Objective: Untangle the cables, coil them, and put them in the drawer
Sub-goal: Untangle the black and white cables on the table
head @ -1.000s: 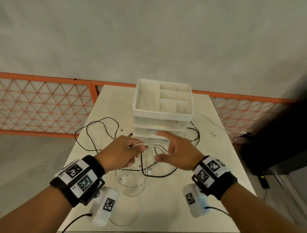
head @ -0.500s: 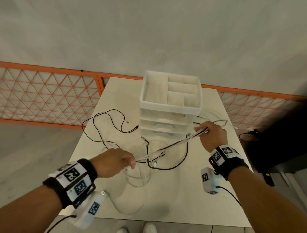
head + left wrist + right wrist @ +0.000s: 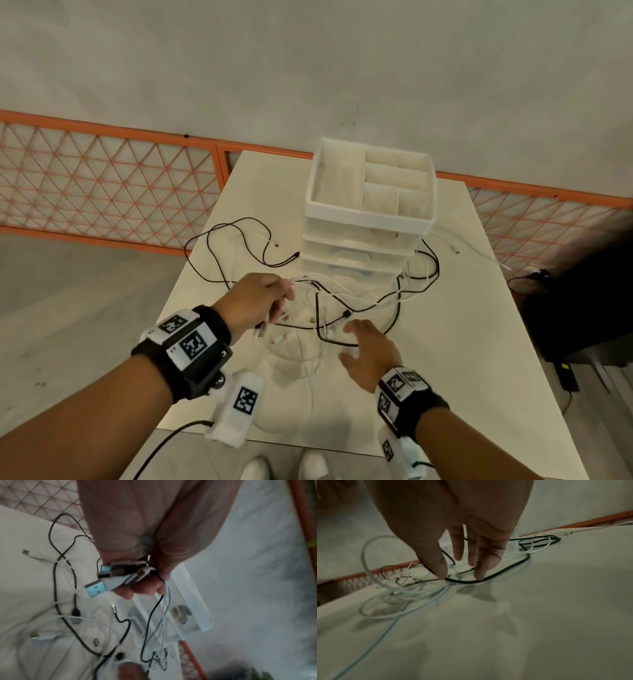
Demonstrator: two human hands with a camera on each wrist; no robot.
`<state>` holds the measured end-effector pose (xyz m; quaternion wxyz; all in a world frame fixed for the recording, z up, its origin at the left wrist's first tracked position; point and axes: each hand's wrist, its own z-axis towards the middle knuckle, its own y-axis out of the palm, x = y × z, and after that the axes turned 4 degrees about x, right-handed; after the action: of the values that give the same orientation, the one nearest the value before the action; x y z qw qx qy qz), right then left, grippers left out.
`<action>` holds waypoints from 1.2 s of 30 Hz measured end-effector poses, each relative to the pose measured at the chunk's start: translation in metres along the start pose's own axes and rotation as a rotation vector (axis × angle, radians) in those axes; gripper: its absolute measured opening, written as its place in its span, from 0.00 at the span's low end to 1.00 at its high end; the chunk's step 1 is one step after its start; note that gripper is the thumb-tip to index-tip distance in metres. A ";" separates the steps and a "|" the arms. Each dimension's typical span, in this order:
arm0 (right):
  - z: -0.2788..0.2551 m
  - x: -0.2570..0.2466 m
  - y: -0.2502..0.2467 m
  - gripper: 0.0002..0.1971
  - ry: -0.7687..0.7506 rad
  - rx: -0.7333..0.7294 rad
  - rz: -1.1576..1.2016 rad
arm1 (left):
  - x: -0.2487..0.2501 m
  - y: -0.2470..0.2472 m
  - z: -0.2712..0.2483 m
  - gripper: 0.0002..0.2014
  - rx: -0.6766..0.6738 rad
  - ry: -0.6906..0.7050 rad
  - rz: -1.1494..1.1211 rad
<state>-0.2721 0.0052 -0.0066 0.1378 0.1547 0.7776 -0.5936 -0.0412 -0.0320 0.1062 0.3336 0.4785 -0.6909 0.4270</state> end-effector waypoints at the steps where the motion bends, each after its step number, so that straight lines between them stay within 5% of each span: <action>1: 0.003 0.000 0.005 0.24 -0.010 -0.059 -0.067 | 0.004 0.000 0.000 0.15 -0.001 0.009 -0.044; 5: 0.010 0.002 0.003 0.16 -0.007 -0.142 -0.333 | 0.012 -0.001 0.002 0.12 0.048 0.018 -0.101; 8: 0.006 0.010 -0.016 0.13 0.003 -0.179 -0.291 | 0.013 -0.003 0.003 0.12 0.078 -0.015 -0.142; 11: 0.006 0.012 -0.054 0.05 -0.034 -0.065 -0.022 | 0.015 -0.003 0.006 0.09 0.125 -0.084 -0.196; 16: 0.006 -0.007 -0.154 0.14 -0.162 0.374 0.408 | 0.027 0.012 0.014 0.12 0.072 -0.134 -0.495; 21: 0.001 -0.027 -0.214 0.19 -0.137 0.500 0.825 | 0.064 0.034 0.013 0.15 -0.044 -0.056 -0.658; 29: 0.006 -0.065 -0.221 0.17 -0.259 0.460 1.137 | 0.085 0.097 0.000 0.10 -0.259 0.242 -0.330; 36: 0.031 -0.030 -0.272 0.20 -0.171 0.796 1.159 | 0.043 0.100 0.007 0.13 -0.278 0.136 -0.261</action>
<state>-0.3535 -0.0948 0.2369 0.4251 0.5351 0.2805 -0.6740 -0.1497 -0.0364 0.1136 0.4947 0.4836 -0.6513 0.3120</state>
